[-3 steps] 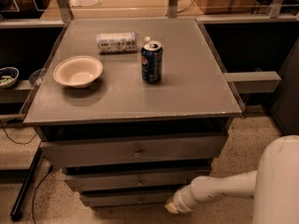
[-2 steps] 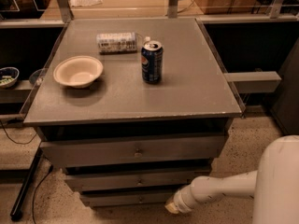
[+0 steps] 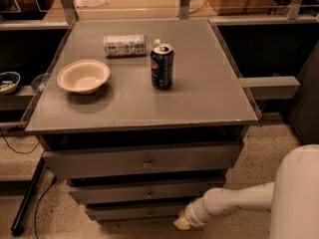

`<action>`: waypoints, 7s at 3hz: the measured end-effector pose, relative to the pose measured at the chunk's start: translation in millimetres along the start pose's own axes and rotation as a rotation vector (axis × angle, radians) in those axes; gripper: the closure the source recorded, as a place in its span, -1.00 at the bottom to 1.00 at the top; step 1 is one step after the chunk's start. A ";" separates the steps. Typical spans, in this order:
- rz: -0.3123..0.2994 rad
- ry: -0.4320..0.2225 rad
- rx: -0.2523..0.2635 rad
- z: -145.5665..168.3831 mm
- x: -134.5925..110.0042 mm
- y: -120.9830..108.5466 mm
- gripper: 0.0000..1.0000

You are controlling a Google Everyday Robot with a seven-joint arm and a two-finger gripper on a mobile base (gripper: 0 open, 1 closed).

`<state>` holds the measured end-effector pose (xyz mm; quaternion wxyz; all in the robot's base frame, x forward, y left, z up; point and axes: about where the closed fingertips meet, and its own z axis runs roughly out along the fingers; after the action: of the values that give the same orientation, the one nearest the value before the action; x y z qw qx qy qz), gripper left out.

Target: Open bottom drawer

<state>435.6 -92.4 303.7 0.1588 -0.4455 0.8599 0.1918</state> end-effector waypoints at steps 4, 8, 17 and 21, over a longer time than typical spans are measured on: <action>0.038 -0.005 -0.046 35.6 26.1 4.4 -1.00; 0.047 -0.152 -0.048 62.2 4.0 -17.4 -1.00; 0.057 -0.222 -0.034 89.4 -14.1 -40.3 -1.00; 0.045 -0.286 -0.044 104.5 -34.2 -44.5 -1.00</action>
Offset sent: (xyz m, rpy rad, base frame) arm 0.0000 0.0000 0.0000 0.0000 0.0000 0.0000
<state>502.0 -42.6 219.0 0.2655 -0.3976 0.8340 0.2754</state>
